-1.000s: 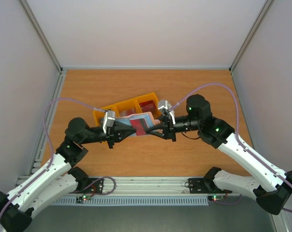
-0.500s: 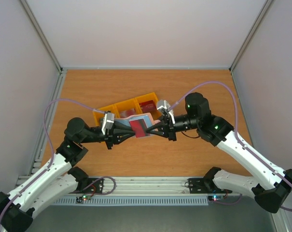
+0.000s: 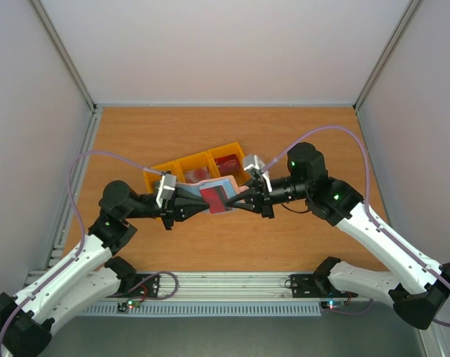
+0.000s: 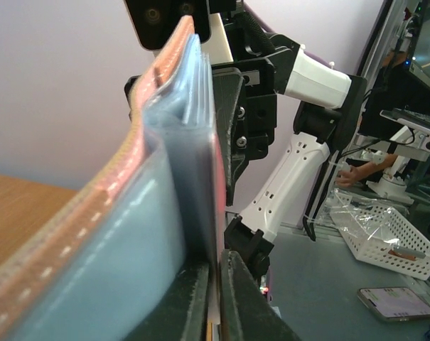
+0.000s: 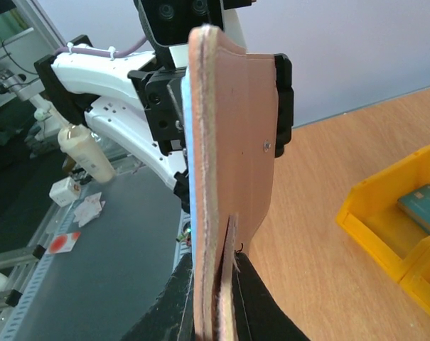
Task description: Take the credit cards out of the card holder
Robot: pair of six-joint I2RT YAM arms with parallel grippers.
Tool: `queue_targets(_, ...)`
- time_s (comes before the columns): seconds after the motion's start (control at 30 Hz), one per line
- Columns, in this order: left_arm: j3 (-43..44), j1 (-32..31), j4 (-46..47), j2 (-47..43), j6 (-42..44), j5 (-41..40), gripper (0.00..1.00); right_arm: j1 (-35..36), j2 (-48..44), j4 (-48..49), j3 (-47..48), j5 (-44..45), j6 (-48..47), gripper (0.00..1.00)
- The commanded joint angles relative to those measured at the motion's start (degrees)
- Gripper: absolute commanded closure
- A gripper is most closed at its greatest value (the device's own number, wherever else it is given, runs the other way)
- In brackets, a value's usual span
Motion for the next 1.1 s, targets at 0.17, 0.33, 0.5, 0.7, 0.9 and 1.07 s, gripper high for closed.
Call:
queue_targets(0.17, 0.1, -0.3, 5.3, -1.1, 0.2, 3.8, 0.90, -1.0, -0.9, -1.4, 2.3, 0.0, -0.2, 0.98)
queue_targets(0.33, 0.2, -0.4, 5.7, -0.6, 0.8, 3.8, 1.00, -1.0, -1.0, -1.5, 2.2, 0.2, -0.1, 0.97)
queue_targets(0.5, 0.8, -0.4, 2.5, -1.2, 1.2, 1.6, 1.00, -1.0, -0.9, -0.8, 1.7, 0.0, 0.1, 0.93)
queue_targets(0.7, 0.2, -0.3, -3.8, -2.9, -1.5, -3.2, 1.00, -1.3, -2.1, -2.3, 0.8, 2.4, -0.3, 0.80)
queue_targets(0.9, 0.8, -0.2, -3.1, -3.1, 0.1, -2.4, 1.00, -2.3, -3.4, -3.3, 0.5, 2.0, -0.5, 0.87)
queue_targets(1.07, 1.3, -0.1, -3.5, -2.9, 0.5, -1.8, 1.00, -2.9, -4.1, -4.6, 0.6, 1.9, -1.3, 0.98)
